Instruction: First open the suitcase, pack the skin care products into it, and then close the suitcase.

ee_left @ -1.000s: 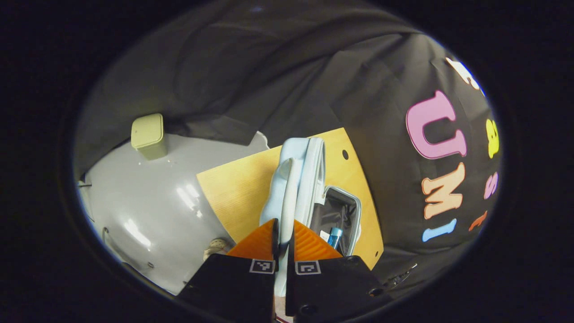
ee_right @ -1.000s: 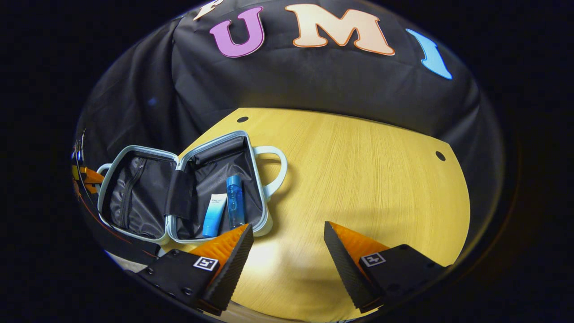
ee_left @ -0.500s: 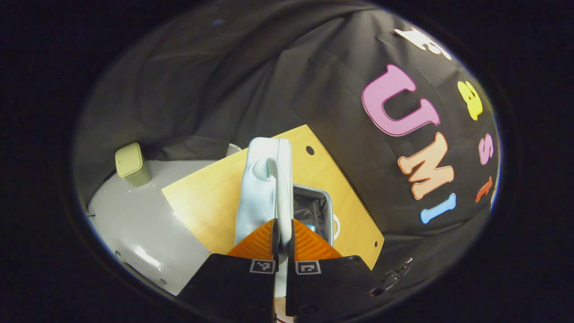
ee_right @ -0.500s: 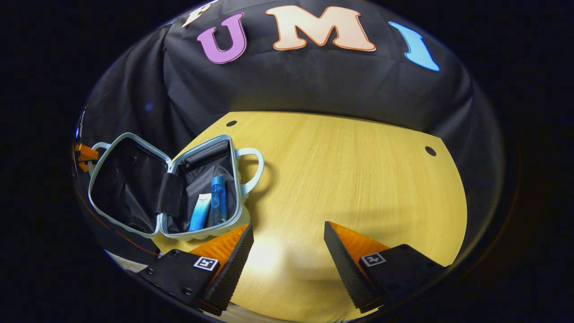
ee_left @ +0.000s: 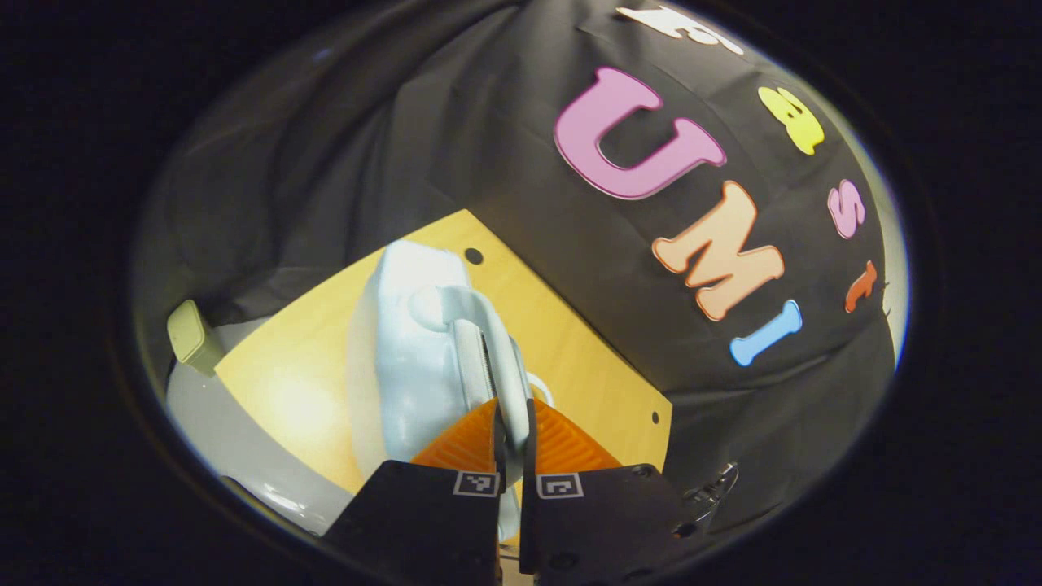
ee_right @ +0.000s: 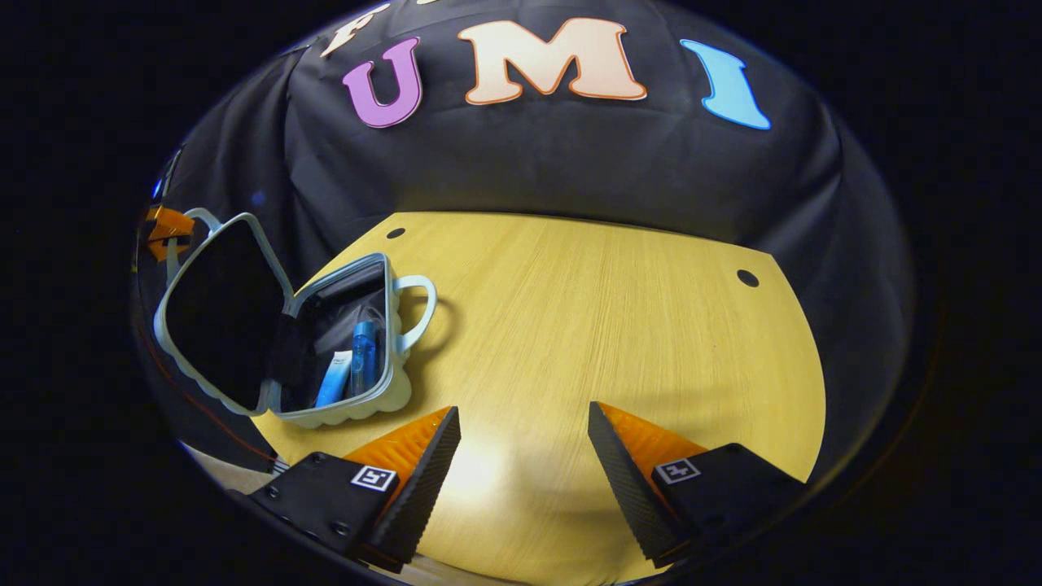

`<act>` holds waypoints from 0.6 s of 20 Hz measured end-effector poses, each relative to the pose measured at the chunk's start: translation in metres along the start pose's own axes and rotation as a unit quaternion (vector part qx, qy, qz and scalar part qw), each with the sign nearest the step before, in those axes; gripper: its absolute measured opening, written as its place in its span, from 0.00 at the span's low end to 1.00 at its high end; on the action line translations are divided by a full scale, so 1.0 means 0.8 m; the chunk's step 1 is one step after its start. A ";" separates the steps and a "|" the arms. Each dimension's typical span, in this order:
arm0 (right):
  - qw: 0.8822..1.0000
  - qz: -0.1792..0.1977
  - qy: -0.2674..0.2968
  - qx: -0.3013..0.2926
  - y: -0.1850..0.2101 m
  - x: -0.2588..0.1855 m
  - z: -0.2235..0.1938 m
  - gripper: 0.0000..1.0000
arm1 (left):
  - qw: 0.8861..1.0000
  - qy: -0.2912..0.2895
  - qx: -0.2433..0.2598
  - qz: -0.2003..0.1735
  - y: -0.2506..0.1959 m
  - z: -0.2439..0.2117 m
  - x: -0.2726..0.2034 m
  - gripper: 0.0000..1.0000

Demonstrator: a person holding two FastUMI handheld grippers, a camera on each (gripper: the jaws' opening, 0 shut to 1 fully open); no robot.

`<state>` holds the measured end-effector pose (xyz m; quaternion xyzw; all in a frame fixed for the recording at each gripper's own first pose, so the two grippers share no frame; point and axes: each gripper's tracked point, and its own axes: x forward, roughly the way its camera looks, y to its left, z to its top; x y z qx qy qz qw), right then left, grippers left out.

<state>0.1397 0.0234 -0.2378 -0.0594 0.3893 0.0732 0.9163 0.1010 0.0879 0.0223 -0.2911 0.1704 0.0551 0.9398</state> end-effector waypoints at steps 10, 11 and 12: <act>1.000 -0.004 -0.006 0.027 -0.041 -0.019 -0.007 0.95 | 0.995 0.093 0.027 -0.032 -0.082 -0.066 0.135 0.03; 0.999 -0.006 -0.007 0.030 -0.047 -0.019 -0.006 0.99 | 0.994 0.103 0.032 -0.029 -0.084 -0.074 0.145 0.03; 0.999 -0.008 -0.008 0.034 -0.053 -0.019 -0.004 0.99 | 0.993 0.113 0.037 -0.024 -0.087 -0.080 0.157 0.02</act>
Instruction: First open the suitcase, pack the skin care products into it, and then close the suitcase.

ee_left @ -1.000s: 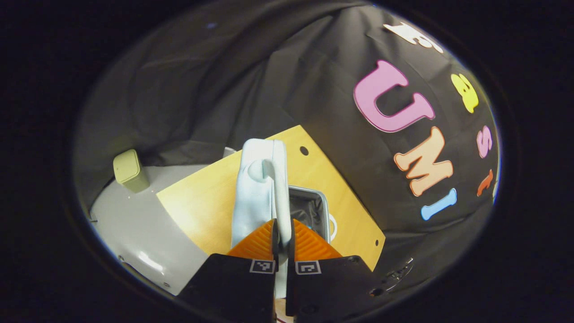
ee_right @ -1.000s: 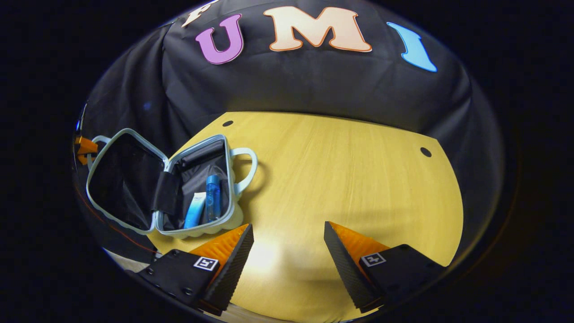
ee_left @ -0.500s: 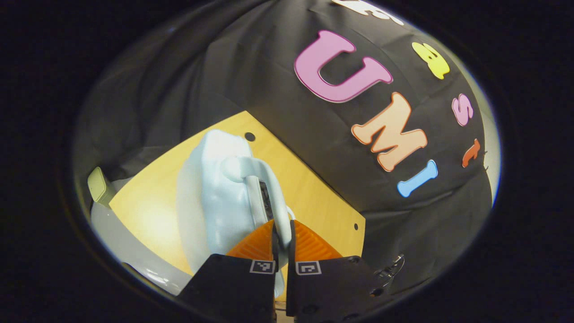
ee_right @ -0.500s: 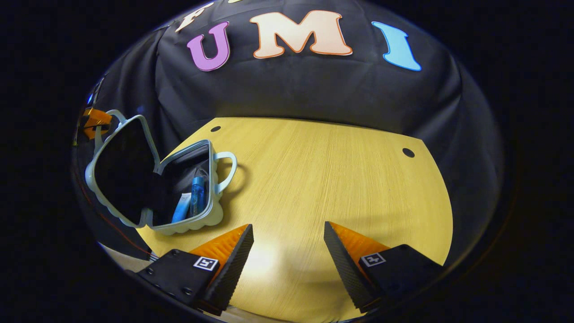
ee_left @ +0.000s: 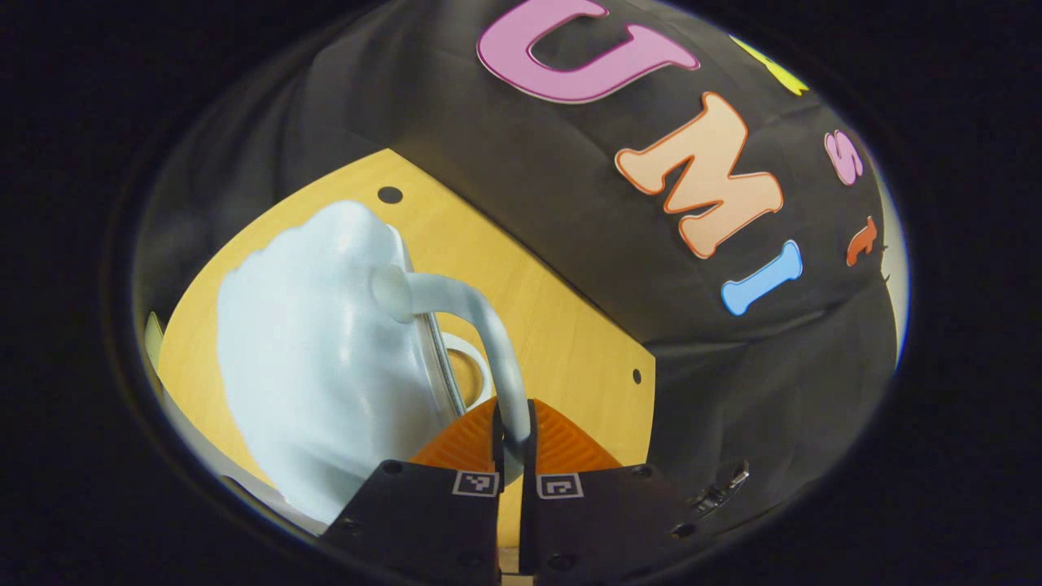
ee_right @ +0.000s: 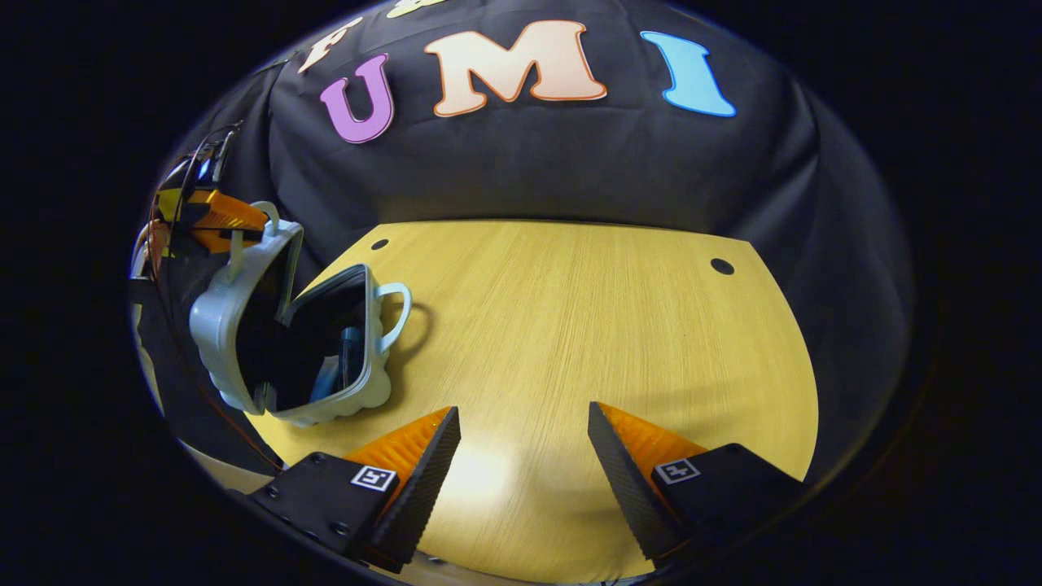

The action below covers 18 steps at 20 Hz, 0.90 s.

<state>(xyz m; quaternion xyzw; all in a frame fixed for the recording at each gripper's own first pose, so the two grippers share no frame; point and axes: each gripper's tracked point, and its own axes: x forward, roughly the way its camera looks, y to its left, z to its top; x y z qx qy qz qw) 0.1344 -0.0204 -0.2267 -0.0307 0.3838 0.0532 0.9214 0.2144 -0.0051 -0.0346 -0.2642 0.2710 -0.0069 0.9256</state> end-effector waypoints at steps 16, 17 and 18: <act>1.000 -0.012 0.014 0.020 -0.038 0.018 0.005 0.99 | 0.986 0.131 0.043 0.091 0.016 -0.057 0.152 0.03; 1.000 -0.012 0.013 0.019 -0.038 0.018 0.005 0.99 | 0.985 0.136 0.046 0.098 0.017 -0.062 0.159 0.03; 1.000 -0.010 0.014 0.019 -0.038 0.018 0.004 0.95 | 0.983 0.143 0.048 0.105 0.019 -0.066 0.164 0.03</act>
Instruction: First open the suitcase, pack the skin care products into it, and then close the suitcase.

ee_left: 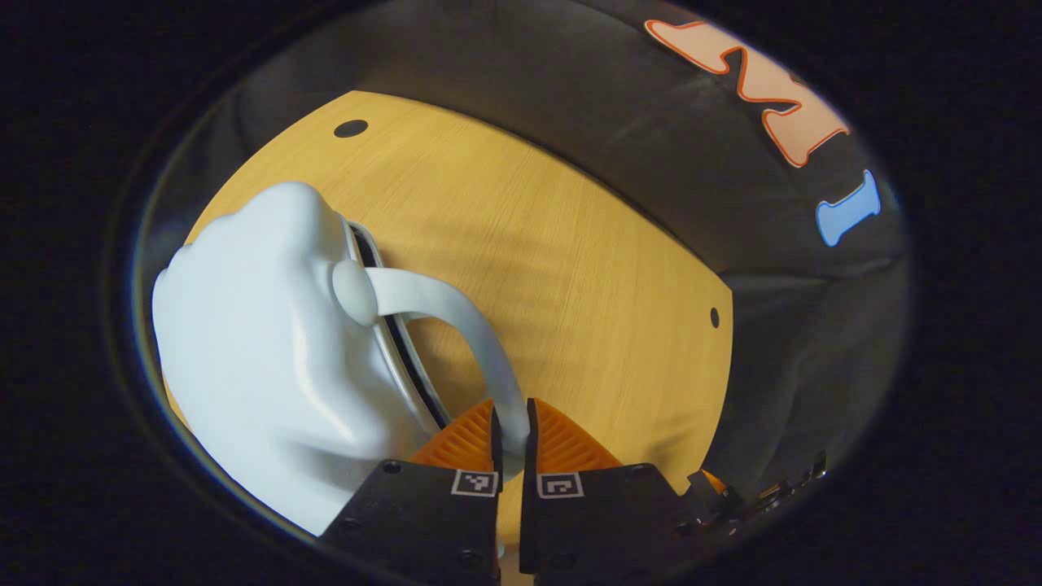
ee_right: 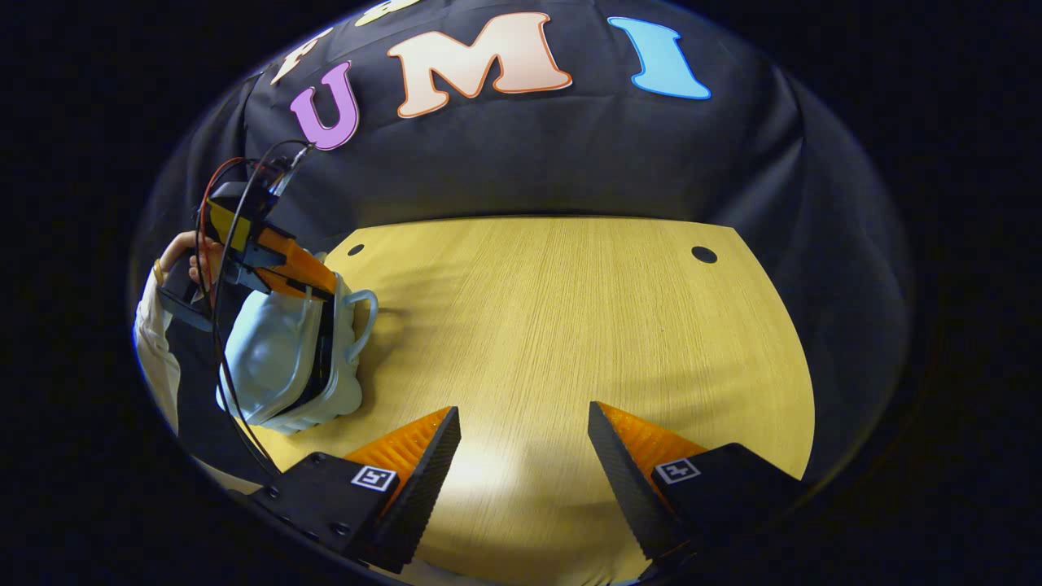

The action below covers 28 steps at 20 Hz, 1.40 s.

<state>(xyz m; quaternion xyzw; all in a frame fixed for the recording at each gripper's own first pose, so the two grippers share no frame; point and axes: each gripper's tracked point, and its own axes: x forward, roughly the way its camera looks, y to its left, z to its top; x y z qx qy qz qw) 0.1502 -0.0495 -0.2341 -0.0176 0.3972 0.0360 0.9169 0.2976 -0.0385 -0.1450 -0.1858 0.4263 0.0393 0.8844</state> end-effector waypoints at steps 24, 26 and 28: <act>0.998 0.022 -0.049 0.018 -0.052 -0.067 0.003 0.95 | 0.974 -0.059 0.165 0.146 -0.041 -0.094 -0.070 0.88; 0.997 0.021 -0.062 0.034 -0.040 -0.081 0.008 0.99 | 0.969 -0.074 0.181 0.148 -0.040 -0.110 -0.086 0.88; 0.996 0.006 -0.072 0.044 -0.036 -0.088 0.009 0.95 | 0.965 -0.082 0.195 0.157 -0.029 -0.127 -0.101 0.87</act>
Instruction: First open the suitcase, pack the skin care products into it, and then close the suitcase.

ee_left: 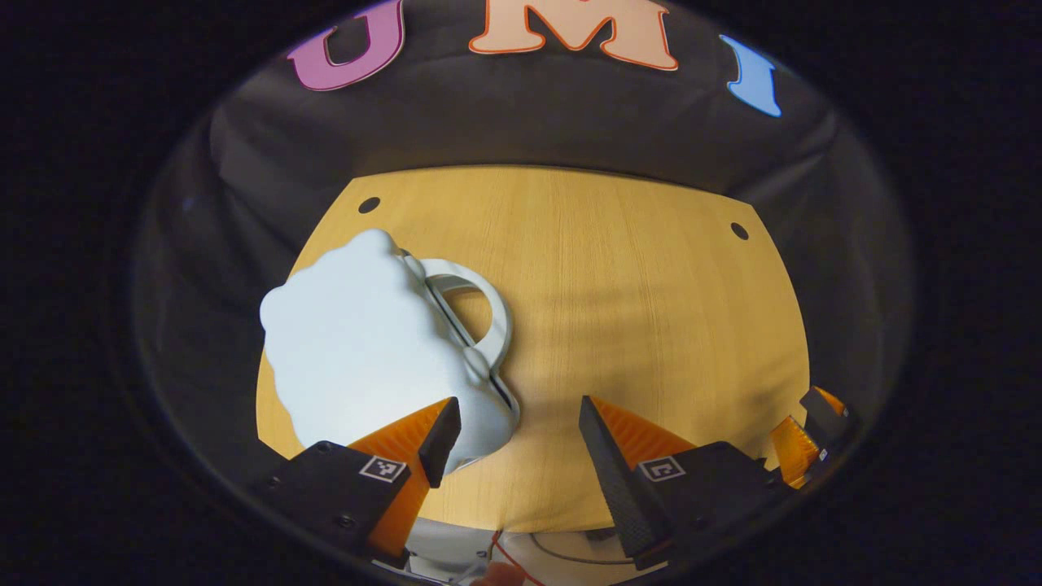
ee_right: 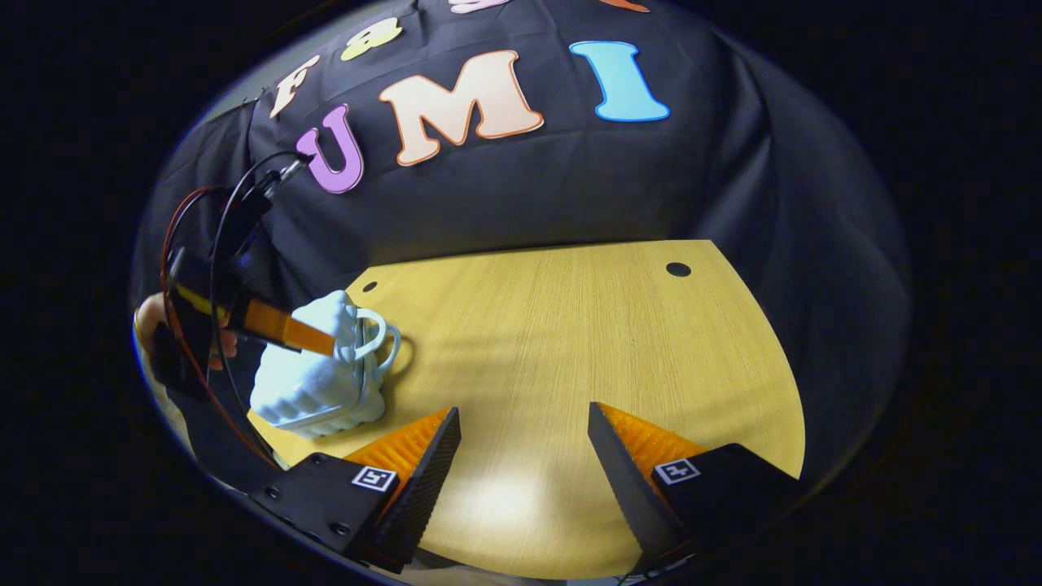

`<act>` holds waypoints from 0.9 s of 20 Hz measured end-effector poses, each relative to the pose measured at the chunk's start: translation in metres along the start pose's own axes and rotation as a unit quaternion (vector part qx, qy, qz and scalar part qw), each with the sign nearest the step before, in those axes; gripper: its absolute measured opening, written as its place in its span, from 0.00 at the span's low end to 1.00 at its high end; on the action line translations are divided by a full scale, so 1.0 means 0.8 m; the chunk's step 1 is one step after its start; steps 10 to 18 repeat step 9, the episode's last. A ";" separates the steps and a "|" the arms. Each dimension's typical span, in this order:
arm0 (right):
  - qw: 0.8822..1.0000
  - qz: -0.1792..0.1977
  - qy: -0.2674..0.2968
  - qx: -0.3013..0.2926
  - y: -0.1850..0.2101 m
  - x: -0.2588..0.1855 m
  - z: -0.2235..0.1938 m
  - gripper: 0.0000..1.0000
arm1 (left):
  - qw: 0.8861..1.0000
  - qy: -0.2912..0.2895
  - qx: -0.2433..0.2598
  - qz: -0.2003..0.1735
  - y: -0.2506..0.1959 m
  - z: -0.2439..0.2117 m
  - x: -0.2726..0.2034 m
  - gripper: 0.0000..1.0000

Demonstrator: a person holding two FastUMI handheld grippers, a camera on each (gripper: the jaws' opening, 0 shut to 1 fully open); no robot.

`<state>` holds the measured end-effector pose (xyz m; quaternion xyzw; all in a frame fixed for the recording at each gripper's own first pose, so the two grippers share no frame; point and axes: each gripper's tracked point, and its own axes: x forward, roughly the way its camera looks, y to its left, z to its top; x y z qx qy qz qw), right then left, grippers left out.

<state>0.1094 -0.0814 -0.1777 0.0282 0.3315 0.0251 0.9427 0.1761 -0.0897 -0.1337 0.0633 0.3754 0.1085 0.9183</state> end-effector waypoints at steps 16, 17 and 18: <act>0.998 -0.038 -0.048 0.030 0.042 -0.051 0.011 0.99 | 0.999 -0.028 0.030 -0.013 0.013 -0.054 -0.033 0.90; 0.998 -0.038 -0.048 0.030 0.042 -0.051 0.011 0.99 | 0.999 -0.028 0.030 -0.013 0.013 -0.054 -0.033 0.90; 0.998 -0.038 -0.048 0.030 0.042 -0.051 0.011 0.99 | 0.999 -0.028 0.030 -0.013 0.013 -0.054 -0.033 0.90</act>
